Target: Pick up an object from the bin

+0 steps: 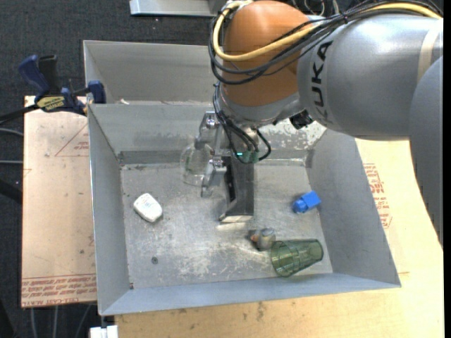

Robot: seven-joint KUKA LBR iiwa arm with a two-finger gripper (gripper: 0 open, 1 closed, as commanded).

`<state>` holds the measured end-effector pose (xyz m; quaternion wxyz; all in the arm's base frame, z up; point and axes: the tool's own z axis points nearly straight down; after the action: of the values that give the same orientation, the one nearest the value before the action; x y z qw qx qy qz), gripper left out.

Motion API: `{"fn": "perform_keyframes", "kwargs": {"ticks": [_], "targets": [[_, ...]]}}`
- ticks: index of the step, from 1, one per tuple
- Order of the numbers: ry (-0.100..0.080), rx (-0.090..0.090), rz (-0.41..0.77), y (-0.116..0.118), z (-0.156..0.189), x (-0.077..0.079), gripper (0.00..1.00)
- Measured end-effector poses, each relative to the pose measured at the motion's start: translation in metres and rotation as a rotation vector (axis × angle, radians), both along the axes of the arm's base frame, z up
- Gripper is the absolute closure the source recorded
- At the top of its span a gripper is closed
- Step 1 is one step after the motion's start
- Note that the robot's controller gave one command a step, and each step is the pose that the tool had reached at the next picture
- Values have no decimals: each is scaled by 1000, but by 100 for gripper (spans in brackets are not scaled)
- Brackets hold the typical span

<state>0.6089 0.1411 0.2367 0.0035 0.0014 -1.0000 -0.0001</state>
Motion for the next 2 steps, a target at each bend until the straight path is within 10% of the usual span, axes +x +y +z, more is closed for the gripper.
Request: {"fn": "perform_keyframes", "kwargs": {"ticks": [2], "targets": [[-13, 2, 50, 27, -58, -3, 0]]}}
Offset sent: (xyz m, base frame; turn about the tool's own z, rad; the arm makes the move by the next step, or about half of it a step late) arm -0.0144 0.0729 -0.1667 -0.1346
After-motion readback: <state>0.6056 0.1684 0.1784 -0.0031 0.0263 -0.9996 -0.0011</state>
